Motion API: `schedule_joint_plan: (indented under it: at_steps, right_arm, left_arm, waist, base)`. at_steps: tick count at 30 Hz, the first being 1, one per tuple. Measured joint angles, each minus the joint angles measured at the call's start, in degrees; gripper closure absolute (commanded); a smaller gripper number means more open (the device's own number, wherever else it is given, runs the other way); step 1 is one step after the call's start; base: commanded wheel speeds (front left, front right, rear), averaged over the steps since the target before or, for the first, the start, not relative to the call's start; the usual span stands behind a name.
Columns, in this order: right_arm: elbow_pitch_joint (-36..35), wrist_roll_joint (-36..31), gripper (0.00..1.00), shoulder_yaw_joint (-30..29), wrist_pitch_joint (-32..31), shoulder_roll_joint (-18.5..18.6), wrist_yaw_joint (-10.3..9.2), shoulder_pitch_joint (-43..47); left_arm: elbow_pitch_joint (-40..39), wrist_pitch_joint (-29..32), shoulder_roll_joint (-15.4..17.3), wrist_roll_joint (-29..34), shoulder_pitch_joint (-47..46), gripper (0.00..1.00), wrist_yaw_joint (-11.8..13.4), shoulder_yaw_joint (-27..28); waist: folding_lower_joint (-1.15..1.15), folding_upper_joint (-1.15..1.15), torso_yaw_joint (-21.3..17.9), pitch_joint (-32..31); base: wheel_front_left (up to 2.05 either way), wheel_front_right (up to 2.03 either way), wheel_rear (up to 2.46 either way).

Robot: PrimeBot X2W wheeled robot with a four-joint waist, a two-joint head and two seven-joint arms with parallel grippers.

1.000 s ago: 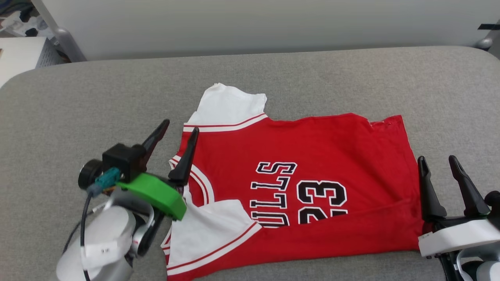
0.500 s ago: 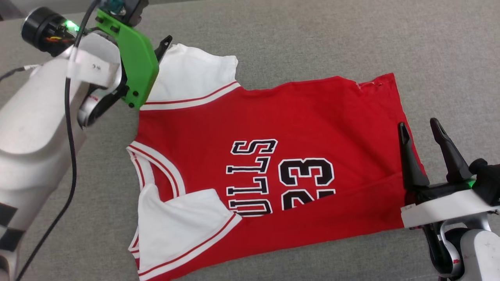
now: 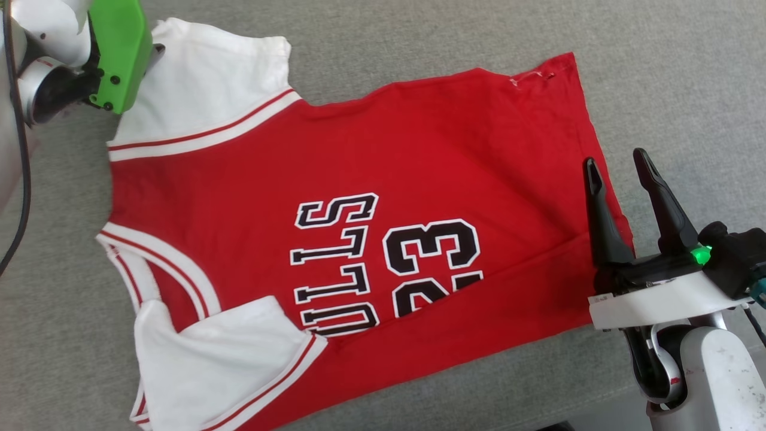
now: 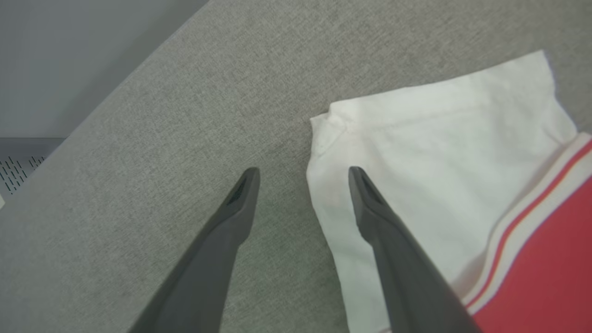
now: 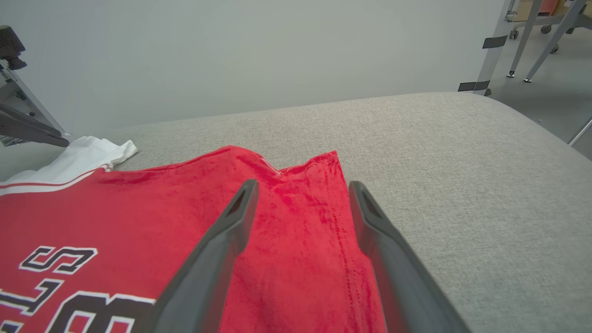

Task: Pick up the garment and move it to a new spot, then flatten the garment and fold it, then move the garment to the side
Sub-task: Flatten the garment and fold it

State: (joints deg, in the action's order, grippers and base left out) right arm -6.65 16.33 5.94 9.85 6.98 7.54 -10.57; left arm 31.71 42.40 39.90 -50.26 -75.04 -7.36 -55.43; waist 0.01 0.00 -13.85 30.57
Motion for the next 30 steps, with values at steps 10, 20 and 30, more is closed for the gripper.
schedule_joint_plan:
  at_steps: [10,20,30]
  right_arm:
    - [1.37,-0.11,0.0,-0.09,0.08,-0.78,0.0,-0.35]
    - [1.76,-0.93,0.0,-0.33,-0.27,-0.27,0.0,-1.44]
    - [0.9,-1.56,0.0,-0.02,-10.93,8.13,0.01,-3.26]
  left_arm:
    - [7.98,-2.19,-0.6,-1.94,-2.24,0.66,-0.04,-0.23]
    - [10.68,-2.44,-3.87,-7.03,-1.75,1.0,-0.04,2.05]
    - [10.05,-8.16,-6.0,-9.26,0.12,1.0,0.12,3.6]
  waist:
    - [0.0,0.0,-2.87,2.97]
    - [0.0,0.0,-1.64,2.03]
    - [-0.01,0.0,0.85,-2.39]
  base:
    - [0.0,0.0,0.0]
    - [0.0,0.0,0.0]
    - [0.0,0.0,0.0]
